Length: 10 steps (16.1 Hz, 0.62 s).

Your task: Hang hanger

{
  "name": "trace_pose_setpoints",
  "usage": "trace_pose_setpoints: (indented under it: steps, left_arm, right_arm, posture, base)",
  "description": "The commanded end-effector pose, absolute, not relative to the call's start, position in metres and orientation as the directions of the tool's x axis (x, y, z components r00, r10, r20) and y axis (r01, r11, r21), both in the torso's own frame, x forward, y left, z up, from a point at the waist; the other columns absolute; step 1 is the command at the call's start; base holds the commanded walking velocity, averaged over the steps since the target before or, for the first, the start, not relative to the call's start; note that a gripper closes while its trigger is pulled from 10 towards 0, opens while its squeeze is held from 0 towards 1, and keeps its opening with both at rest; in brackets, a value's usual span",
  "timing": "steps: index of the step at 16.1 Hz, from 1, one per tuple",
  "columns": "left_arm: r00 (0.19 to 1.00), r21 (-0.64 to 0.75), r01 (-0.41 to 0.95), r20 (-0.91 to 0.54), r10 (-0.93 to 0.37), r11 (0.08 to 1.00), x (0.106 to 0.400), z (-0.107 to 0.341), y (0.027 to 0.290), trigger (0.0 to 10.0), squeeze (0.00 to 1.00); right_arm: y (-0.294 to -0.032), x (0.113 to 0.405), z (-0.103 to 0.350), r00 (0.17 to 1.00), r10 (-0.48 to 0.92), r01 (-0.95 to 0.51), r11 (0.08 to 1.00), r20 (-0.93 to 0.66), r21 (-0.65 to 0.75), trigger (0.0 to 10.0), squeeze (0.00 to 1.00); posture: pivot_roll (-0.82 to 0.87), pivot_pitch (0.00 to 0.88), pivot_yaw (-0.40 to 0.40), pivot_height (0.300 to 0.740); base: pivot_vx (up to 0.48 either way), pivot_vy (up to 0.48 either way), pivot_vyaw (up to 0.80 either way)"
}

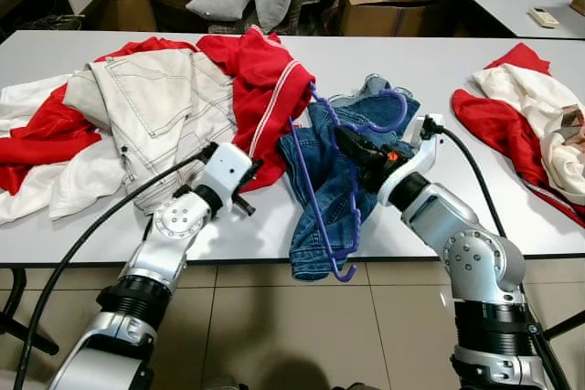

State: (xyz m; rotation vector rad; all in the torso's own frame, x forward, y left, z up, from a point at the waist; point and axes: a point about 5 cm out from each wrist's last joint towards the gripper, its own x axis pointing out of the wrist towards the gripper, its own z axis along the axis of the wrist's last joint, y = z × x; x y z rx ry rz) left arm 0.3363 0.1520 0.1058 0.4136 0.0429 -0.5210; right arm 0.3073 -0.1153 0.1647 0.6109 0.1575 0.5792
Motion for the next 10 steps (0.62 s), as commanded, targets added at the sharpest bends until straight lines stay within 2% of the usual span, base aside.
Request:
trace_pose_setpoints:
  steps: [1,4,6,7,10]
  left_arm:
    - [0.885,0.396,0.464,-0.164,-0.436,0.793,0.341,0.107,0.160,0.0,0.00]
    - [0.901,0.389,0.433,-0.164,-0.401,0.813,0.344,0.108,0.165,0.0,0.00]
    - [0.879,0.325,0.476,-0.149,-0.453,0.817,0.343,0.110,0.162,0.0,0.00]
    - [0.843,0.261,0.538,-0.139,-0.520,0.802,0.340,0.112,0.159,0.0,0.00]
    - [0.685,0.149,0.728,-0.181,-0.705,0.669,0.322,0.115,0.159,0.0,0.00]
  right_arm:
    - [-0.115,0.310,0.172,0.835,0.548,-0.478,0.669,0.056,0.569,10.0,0.00]
    - [-0.116,0.310,0.172,0.835,0.547,-0.478,0.670,0.057,0.568,10.0,0.00]
    - [-0.117,0.312,0.173,0.837,0.544,-0.476,0.672,0.058,0.568,10.0,0.00]
    - [-0.117,0.312,0.173,0.839,0.541,-0.474,0.671,0.060,0.570,10.0,0.00]
    - [-0.113,0.319,0.175,0.839,0.535,-0.467,0.622,0.094,0.629,10.0,0.00]
  posture:
    - [-0.04,0.000,0.014,0.740]
    - [-0.04,0.000,0.013,0.740]
    - [-0.04,0.000,0.012,0.740]
    - [-0.04,0.000,0.012,0.740]
    - [-0.04,0.000,0.021,0.740]
  base:
    - [0.000,0.000,0.00]
    - [0.000,0.000,0.00]
    - [0.000,0.000,0.00]
    - [0.000,0.000,0.00]
    - [0.000,0.000,0.00]
